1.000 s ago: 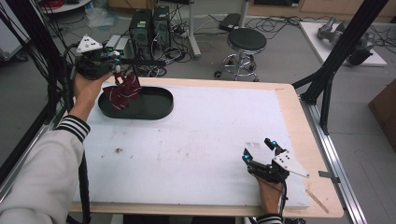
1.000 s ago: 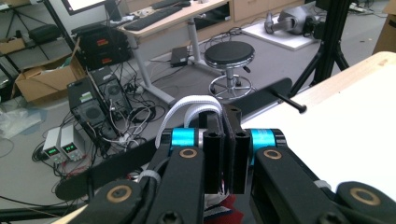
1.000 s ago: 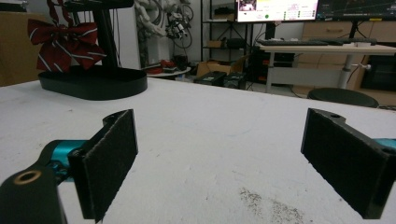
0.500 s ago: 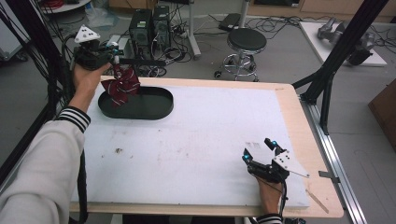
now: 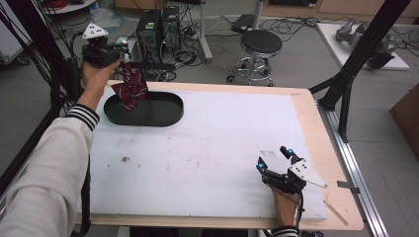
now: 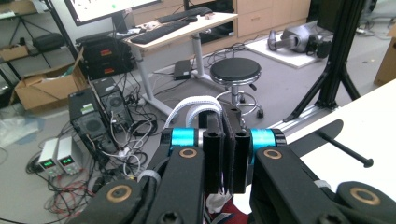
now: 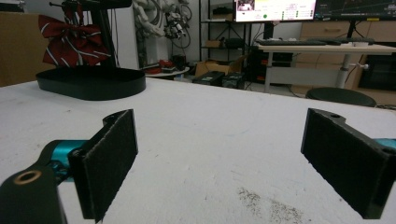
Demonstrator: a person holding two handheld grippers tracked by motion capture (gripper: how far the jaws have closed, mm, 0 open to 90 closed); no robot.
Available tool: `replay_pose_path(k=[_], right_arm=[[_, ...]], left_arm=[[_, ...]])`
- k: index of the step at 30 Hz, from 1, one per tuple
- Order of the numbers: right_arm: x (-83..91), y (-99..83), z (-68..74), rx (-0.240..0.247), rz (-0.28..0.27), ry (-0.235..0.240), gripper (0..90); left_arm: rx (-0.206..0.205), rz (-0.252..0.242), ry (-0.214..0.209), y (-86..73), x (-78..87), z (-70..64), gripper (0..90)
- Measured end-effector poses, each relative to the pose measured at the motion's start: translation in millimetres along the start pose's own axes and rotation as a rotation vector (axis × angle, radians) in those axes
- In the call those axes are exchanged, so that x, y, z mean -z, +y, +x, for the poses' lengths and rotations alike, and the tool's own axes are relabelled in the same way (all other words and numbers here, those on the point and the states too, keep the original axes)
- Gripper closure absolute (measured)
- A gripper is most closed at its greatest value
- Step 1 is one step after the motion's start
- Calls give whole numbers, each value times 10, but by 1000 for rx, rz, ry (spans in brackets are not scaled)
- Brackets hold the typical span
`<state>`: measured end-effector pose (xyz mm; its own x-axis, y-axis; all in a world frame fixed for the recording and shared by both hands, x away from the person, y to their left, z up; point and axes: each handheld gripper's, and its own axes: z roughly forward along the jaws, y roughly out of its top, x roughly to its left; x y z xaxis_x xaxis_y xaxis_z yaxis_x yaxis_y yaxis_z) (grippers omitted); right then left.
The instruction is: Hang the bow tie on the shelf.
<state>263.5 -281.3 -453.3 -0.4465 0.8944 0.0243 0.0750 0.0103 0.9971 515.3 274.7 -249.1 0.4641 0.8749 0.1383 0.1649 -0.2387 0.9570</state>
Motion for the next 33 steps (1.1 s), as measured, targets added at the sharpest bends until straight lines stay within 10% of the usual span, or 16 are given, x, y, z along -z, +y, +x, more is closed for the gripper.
replay_pose_path(k=[13, 21, 27, 33], right_arm=[[0, 0, 2, 1, 1, -1, 99], [0, 0, 2, 1, 1, -1, 99], [0, 0, 1, -1, 0, 0, 99], [5, -2, -2, -4, -6, 4, 99]], left_arm=[[37, 78, 51, -118, -65, 109, 849], [60, 125, 143, -183, -83, 102, 465], [95, 115, 114, -208, 7, 127, 243], [126, 3, 45, -218, 251, 129, 134]])
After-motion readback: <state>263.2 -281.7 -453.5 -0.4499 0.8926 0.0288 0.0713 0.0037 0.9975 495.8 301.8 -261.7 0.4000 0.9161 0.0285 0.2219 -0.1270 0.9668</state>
